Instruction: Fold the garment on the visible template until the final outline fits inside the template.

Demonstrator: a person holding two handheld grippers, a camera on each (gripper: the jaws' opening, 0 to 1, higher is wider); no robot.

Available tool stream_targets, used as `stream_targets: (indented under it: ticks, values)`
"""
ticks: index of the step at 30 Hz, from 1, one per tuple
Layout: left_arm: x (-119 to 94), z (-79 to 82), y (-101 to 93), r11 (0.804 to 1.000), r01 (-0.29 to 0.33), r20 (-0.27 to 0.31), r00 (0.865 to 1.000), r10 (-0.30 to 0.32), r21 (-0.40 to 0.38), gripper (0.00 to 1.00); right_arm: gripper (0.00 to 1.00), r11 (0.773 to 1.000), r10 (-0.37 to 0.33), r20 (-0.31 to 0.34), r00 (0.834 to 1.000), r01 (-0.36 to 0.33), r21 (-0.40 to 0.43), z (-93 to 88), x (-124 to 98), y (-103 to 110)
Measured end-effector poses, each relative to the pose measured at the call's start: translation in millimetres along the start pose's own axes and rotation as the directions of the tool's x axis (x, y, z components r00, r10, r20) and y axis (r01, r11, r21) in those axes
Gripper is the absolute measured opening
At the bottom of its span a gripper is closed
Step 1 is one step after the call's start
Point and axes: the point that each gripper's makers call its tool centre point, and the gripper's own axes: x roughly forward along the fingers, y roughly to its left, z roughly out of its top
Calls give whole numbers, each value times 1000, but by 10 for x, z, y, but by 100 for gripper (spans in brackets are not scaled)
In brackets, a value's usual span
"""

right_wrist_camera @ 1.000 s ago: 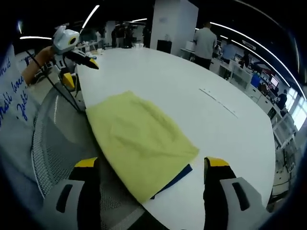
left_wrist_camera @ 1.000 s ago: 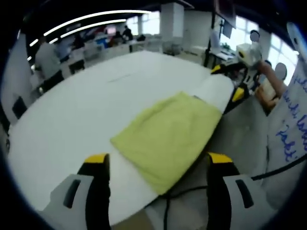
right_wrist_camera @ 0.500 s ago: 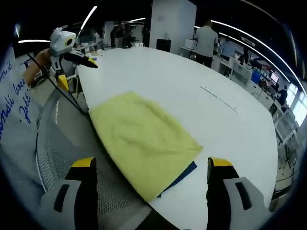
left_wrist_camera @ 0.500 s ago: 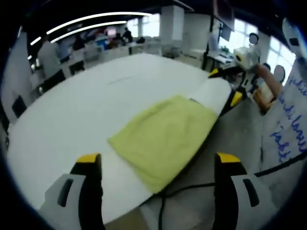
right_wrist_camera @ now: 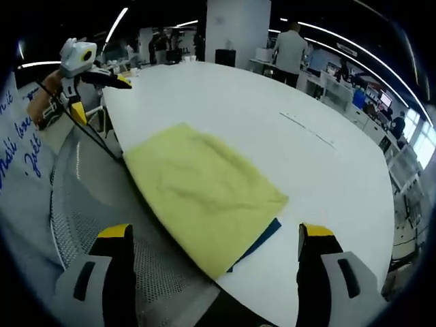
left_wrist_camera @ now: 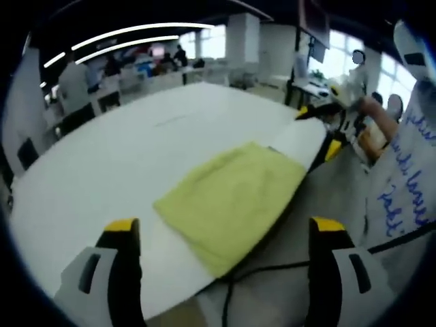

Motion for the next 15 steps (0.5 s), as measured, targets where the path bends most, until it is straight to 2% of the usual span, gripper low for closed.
stream_targets:
  ticks: [4,9,15]
  values:
    - [-5,-12,-5,1000,-2,4,1000,2,-16,100,100,1000,-8,5,1000,8,7,19,-11,-18]
    - [6,-34,-15,1000,12,-16,1000,-12,9,100,100,999,-37,30,999,36,33,61,-33,-84]
    - [-15,33,2,1000,6,2,1000,-6,22,100,100,999,-28,24,999,28,23,52,-24,-54]
